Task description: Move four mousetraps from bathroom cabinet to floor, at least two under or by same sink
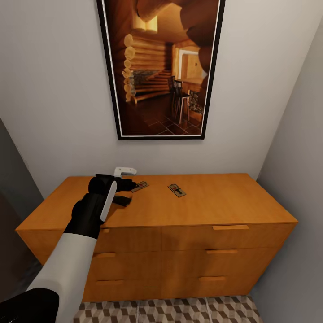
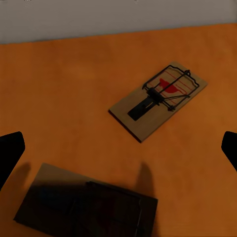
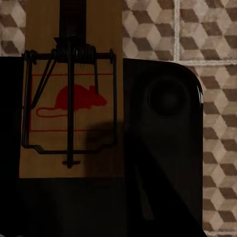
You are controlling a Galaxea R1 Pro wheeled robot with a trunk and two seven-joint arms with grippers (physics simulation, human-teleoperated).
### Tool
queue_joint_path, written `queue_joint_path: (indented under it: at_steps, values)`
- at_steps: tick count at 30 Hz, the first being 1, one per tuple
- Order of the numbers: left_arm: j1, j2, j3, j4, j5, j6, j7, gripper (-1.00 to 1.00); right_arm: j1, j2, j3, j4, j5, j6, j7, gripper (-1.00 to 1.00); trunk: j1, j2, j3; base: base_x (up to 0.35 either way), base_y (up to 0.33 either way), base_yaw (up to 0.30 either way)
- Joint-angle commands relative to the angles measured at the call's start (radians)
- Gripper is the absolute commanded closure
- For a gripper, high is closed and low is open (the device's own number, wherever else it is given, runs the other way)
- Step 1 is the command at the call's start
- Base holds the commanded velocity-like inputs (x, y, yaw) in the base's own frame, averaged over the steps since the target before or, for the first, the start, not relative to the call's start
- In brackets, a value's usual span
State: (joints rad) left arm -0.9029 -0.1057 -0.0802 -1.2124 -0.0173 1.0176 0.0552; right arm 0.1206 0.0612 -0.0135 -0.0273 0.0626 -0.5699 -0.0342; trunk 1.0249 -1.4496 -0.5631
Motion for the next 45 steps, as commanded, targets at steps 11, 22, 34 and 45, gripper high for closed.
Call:
queue_joint_path:
  at_steps: [11, 22, 34, 45]
  values:
    - [-0.001, -0.001, -0.001, 0.012, -0.001, 0.004, 0.003, -1.0, 0.001, 0.0, -0.001, -0.002, 0.004, -0.002, 0.0, 1.0, 0.0, 0.0, -0.001, 0.128, 0.0, 0.0]
    - [-0.001, -0.001, -0.001, 0.014, -0.001, 0.004, 0.003, -1.0, 0.001, 0.002, 0.0, -0.001, 0.003, -0.001, 0.002, 1.0, 0.0, 0.0, -0.001, 0.007, 0.0, 0.0]
    - [-0.001, -0.001, -0.001, 0.02, -0.001, 0.004, 0.003, -1.0, 0.001, 0.002, 0.0, 0.0, 0.003, -0.001, 0.002, 1.0, 0.0, 0.0, -0.011, 0.001, 0.0, 0.0]
    - [-0.001, -0.002, -0.001, 0.021, -0.001, 0.004, 0.003, -1.0, 0.001, 0.002, 0.0, 0.0, 0.003, -0.001, 0.002, 1.0, 0.0, 0.0, -0.028, 0.061, 0.0, 0.0]
